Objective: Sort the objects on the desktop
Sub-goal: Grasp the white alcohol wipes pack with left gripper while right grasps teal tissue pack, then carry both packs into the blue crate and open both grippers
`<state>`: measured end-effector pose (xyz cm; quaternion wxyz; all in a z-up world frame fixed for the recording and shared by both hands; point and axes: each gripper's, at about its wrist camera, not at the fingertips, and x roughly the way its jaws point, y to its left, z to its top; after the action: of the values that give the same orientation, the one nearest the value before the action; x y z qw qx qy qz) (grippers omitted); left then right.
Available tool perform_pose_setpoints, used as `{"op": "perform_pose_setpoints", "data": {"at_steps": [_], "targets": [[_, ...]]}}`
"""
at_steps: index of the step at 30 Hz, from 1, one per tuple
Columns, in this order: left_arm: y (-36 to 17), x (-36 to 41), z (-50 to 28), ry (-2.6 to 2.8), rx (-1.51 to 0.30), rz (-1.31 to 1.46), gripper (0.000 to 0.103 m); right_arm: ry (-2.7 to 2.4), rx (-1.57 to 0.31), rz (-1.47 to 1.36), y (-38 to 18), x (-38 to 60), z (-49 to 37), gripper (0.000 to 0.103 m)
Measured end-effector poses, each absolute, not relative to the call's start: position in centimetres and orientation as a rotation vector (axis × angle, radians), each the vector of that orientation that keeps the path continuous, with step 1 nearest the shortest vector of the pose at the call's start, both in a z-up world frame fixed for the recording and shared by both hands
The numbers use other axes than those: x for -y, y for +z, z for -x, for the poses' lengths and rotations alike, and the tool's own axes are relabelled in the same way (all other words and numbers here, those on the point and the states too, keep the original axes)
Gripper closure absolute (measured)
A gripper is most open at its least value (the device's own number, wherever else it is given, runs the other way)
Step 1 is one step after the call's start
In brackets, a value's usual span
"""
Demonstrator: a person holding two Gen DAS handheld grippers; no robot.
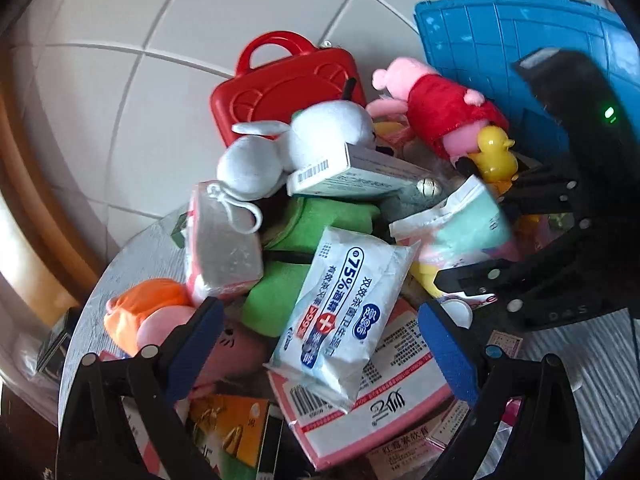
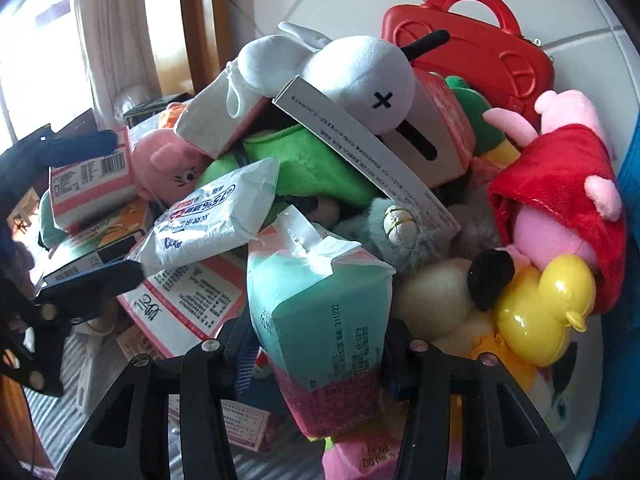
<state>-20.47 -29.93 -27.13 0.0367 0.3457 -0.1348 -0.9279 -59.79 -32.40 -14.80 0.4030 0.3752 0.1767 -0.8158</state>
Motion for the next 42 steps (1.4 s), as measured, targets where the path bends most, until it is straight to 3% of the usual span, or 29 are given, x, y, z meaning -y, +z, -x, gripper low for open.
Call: {"op": "perform_pose_setpoints", "data": {"at_steps": [5, 7, 12, 23, 42], "targets": [[-28.9, 31.2, 23.4, -2.879, 0.457, -1.183, 0.034, -2.08, -0.343, -0.971, -14.3, 31.0, 60.5, 0.055], [-29.8, 31.9, 24.3, -2.827, 0.477, -1.245, 0.057, -2.087, -0.32, -0.98, -14.3, 30.6, 60.6, 0.055], [-29.4, 33.2, 24.5, -2.832, 0.357, -1.222, 0.07, -2.111, -0.295, -0.987, -14.7, 30.9, 60.6, 0.056], [-24.4, 31.3, 19.9, -2.852, 0.28, -1.042, 0.074, -2.183, -0.25, -0.889, -10.0, 31.1, 56.9, 0.058], [-6.9, 24.1, 16.6, -3.037, 0.227, -0.601, 0.074, -2.55, -0.139, -0.535, 8.3, 23.2, 45.2, 0.058]]}}
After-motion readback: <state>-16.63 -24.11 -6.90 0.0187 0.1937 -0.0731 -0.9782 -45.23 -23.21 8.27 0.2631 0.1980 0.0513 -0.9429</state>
